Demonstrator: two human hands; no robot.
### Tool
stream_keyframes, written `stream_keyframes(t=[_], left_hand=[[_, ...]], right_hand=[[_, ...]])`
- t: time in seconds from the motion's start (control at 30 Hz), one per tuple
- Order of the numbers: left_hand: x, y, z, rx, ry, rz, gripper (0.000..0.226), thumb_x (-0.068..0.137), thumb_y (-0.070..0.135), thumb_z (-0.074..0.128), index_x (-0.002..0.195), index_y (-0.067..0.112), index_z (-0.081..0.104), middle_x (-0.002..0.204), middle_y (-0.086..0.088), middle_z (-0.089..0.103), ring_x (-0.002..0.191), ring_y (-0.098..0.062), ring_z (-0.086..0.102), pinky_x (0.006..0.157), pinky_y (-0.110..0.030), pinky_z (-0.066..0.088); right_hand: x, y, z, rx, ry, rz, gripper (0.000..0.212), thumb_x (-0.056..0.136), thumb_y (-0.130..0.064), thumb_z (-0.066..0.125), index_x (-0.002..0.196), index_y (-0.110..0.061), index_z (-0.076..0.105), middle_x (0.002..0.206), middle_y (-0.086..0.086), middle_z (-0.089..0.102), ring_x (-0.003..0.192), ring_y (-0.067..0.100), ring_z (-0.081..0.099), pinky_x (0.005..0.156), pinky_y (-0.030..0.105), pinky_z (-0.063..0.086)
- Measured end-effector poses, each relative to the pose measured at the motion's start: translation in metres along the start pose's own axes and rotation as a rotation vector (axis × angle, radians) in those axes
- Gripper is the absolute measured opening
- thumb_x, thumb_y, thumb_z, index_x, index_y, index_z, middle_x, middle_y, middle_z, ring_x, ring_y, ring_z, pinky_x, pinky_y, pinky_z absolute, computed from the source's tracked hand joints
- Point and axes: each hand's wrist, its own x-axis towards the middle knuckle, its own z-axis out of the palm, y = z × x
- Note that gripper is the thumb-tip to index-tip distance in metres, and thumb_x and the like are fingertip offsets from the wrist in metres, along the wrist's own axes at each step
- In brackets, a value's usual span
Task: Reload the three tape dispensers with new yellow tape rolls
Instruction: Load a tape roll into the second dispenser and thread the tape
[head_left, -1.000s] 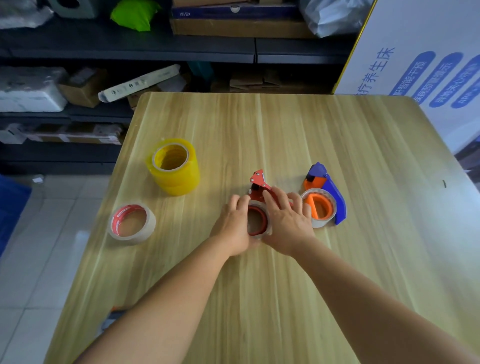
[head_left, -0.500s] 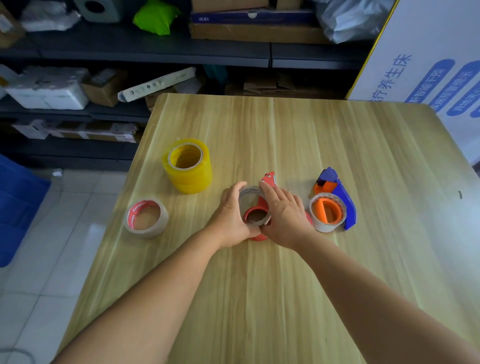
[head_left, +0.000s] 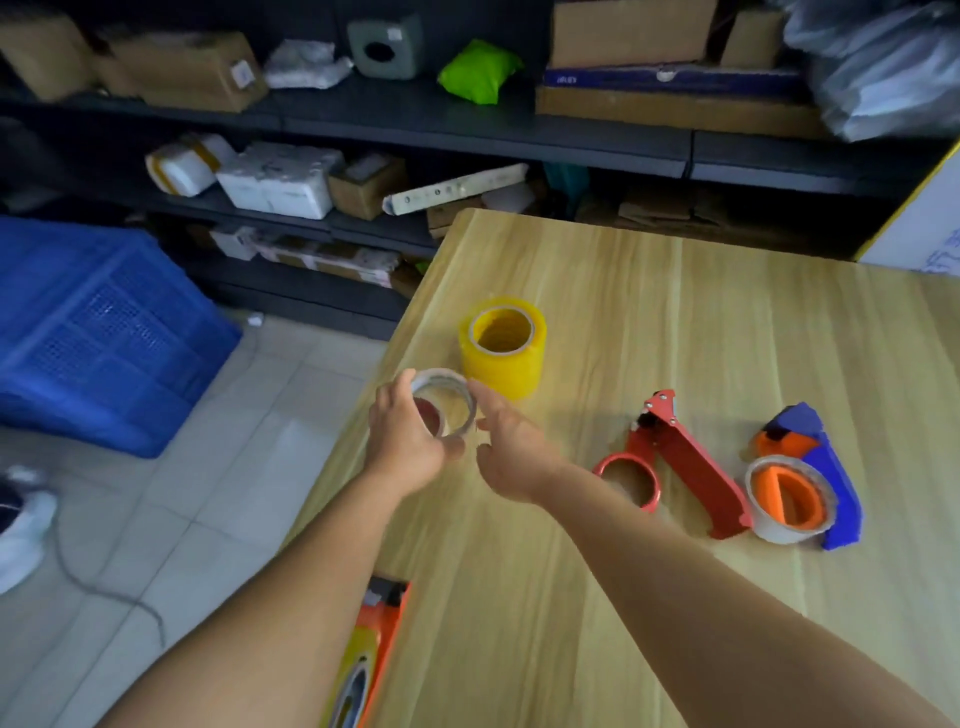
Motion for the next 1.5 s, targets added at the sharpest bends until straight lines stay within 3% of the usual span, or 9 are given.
stream_keyframes(t=[0.23, 0.37, 0.5, 0.7, 0.9, 1.07, 1.2, 1.33, 1.5], left_hand=[[0.017, -0.024, -0.008, -0.042, -0.020, -0.107, 0.105, 0.063, 0.030, 0.084, 0.147, 0.018, 0.022, 0.144, -0.008, 0.029, 0.131, -0.029, 0.039, 0.104, -0.043, 0.040], [0.019, -0.025, -0.002, -0.062, -0.043, -0.090, 0.107, 0.065, 0.036, 0.082, 0.149, 0.014, 0.019, 0.147, -0.007, 0.030, 0.135, -0.024, 0.037, 0.109, -0.038, 0.035], [0.023, -0.027, -0.002, -0.001, -0.079, -0.082, 0.108, 0.069, 0.037, 0.078, 0.151, 0.013, 0.012, 0.152, -0.008, 0.026, 0.139, -0.024, 0.031, 0.112, -0.038, 0.032], [0.028, -0.019, -0.005, 0.178, -0.072, -0.007, 0.114, 0.069, 0.057, 0.072, 0.152, 0.015, 0.007, 0.160, -0.002, 0.014, 0.147, -0.020, 0.013, 0.118, -0.040, 0.015], [0.029, -0.007, -0.011, 0.178, -0.031, 0.110, 0.086, 0.082, 0.047, 0.062, 0.151, 0.018, 0.018, 0.159, 0.002, 0.018, 0.147, -0.018, 0.011, 0.118, -0.041, 0.014], [0.029, 0.019, -0.016, -0.036, -0.057, 0.084, 0.066, 0.093, 0.032, 0.053, 0.150, 0.018, 0.024, 0.156, -0.001, 0.028, 0.143, -0.019, 0.024, 0.117, -0.035, 0.022], [0.030, 0.041, -0.007, -0.267, -0.193, -0.018, 0.063, 0.094, 0.033, 0.051, 0.150, 0.016, 0.026, 0.152, -0.006, 0.038, 0.136, -0.023, 0.041, 0.112, -0.040, 0.033], [0.018, 0.050, 0.004, -0.248, -0.343, -0.104, 0.055, 0.098, 0.031, 0.045, 0.147, 0.013, 0.030, 0.143, -0.008, 0.049, 0.130, -0.026, 0.046, 0.106, -0.035, 0.037], [0.000, 0.057, 0.014, -0.377, -0.240, -0.157, 0.038, 0.099, 0.035, 0.041, 0.123, 0.006, 0.051, 0.125, -0.011, 0.060, 0.114, -0.028, 0.056, 0.095, -0.036, 0.043]], right_hand=[[0.033, -0.018, 0.017, -0.083, 0.026, -0.018, 0.072, 0.089, -0.004, 0.052, 0.153, -0.013, 0.019, 0.159, 0.004, 0.023, 0.145, 0.019, 0.026, 0.113, 0.022, 0.020], [0.051, -0.010, 0.006, -0.217, 0.187, 0.037, 0.072, 0.091, -0.012, 0.050, 0.154, -0.017, 0.016, 0.162, 0.000, 0.015, 0.148, 0.021, 0.014, 0.119, 0.031, 0.015], [0.073, 0.000, -0.007, -0.399, 0.170, 0.151, 0.073, 0.093, -0.013, 0.046, 0.155, -0.020, 0.008, 0.163, -0.004, 0.005, 0.150, 0.019, -0.001, 0.120, 0.036, 0.006], [0.090, 0.011, -0.013, -0.601, 0.164, 0.179, 0.059, 0.091, -0.016, 0.052, 0.146, -0.024, 0.032, 0.143, 0.001, 0.044, 0.139, 0.022, 0.032, 0.111, 0.038, 0.023], [0.098, 0.012, -0.021, -0.638, 0.207, 0.184, 0.038, 0.092, -0.019, 0.052, 0.130, -0.027, 0.052, 0.127, -0.001, 0.055, 0.125, 0.022, 0.045, 0.102, 0.038, 0.028], [0.079, 0.020, -0.030, -0.432, 0.308, 0.134, 0.040, 0.092, -0.017, 0.055, 0.131, -0.018, 0.056, 0.130, 0.007, 0.056, 0.124, 0.029, 0.047, 0.104, 0.035, 0.031], [0.057, 0.024, -0.037, -0.271, 0.375, 0.119, 0.036, 0.089, -0.011, 0.056, 0.126, -0.011, 0.060, 0.123, 0.013, 0.059, 0.116, 0.032, 0.052, 0.093, 0.033, 0.037], [0.040, 0.025, -0.037, -0.196, 0.349, 0.136, 0.038, 0.090, -0.014, 0.057, 0.128, -0.011, 0.059, 0.128, 0.011, 0.057, 0.118, 0.029, 0.053, 0.090, 0.029, 0.038], [0.021, 0.021, -0.034, -0.141, 0.343, 0.053, 0.039, 0.089, -0.012, 0.060, 0.128, -0.010, 0.058, 0.131, 0.009, 0.056, 0.119, 0.027, 0.053, 0.093, 0.026, 0.037]])
